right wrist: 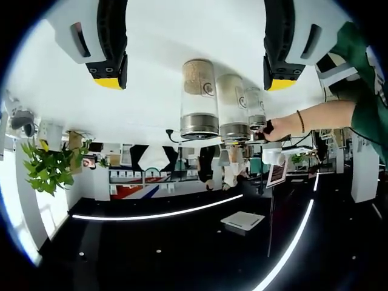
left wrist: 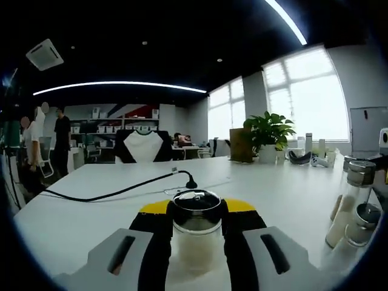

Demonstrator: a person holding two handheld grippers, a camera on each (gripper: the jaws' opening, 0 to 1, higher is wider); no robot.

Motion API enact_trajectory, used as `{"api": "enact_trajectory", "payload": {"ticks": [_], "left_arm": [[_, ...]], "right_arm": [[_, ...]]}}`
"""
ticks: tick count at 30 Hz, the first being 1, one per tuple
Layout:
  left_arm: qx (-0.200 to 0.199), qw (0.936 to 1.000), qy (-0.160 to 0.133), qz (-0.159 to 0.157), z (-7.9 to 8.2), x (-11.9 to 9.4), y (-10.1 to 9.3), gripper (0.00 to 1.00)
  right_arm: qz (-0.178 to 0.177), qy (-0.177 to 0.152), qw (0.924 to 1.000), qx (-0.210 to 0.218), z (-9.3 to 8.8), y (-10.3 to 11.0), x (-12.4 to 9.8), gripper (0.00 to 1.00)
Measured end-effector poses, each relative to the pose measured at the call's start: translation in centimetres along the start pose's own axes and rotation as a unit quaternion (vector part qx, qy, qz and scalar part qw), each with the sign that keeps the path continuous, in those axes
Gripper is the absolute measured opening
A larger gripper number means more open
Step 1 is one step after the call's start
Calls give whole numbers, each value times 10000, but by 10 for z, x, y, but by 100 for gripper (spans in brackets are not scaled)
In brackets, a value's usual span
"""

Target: Rotate the seasoning bottle until the label or dispensing opening points toward the visible target arrow and the bottle remains upright within the marked orientation range

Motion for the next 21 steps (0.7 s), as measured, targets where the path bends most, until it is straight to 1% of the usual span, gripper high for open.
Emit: {"api": "enact_trajectory", "payload": {"ticks": [2, 3, 5, 8, 12, 14, 17, 21], "left_arm": [[118, 9999, -10, -85, 2, -7, -5, 32], [414, 9990, -42, -186, 4, -12, -9, 32], [559, 9982, -50, -218, 6, -17, -14, 32], [287, 9992, -65, -258, 11, -26, -20, 32], [258, 9990, -36, -361, 16, -38, -31, 32], [124, 9994, -65, -318, 17, -45, -34, 32], [66, 9992, -87, -384, 19, -52, -38, 32], [48, 9992, -12, -401, 21, -65, -45, 32]], "right_arm": [[2, 8, 10000, -21, 0, 4, 0, 95], [14, 9, 10000, -10, 0, 7, 0, 95], [29, 18, 10000, -16, 0, 8, 1, 95], [41, 27, 10000, -32, -1, 10, 1, 95], [60, 27, 10000, -38, 0, 10, 2, 95], [62, 27, 10000, -40, 0, 10, 2, 95], [57, 23, 10000, -35, 0, 10, 1, 95], [64, 33, 10000, -42, -1, 11, 1, 95]]}}
Point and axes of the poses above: the point that each gripper's makers call its tool centre point, and the gripper's own axes: x roughly forward along the fingers, y roughly to its left, z roughly out of its top, the point moved 10 cm from there along -x, roughly backward along the fingers, and after that the axes turned 1 degree about -y, right-handed, at the moved point
